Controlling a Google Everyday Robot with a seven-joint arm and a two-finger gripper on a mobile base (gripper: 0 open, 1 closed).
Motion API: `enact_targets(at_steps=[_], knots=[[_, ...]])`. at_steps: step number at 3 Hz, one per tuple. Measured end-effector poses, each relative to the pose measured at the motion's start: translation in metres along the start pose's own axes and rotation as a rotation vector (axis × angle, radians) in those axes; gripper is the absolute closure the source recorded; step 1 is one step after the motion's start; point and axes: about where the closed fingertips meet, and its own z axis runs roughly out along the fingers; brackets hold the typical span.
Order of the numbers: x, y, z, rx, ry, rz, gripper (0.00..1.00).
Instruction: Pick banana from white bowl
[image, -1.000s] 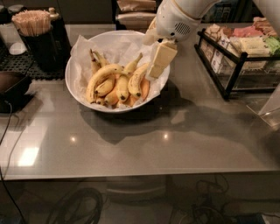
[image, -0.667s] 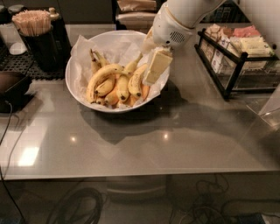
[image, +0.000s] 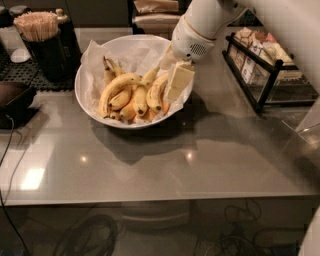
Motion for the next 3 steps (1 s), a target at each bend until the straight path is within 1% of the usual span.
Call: enact_targets(at_steps=[1, 2, 3], knots=[[0.01, -0.01, 0.0, -0.012, 0.048, -0.016, 0.3], [0.015, -0.013, 0.007, -0.039, 0.063, -0.025, 0.38], [0.016, -0.011, 0.015, -0.062, 0.06, -0.027, 0.4]])
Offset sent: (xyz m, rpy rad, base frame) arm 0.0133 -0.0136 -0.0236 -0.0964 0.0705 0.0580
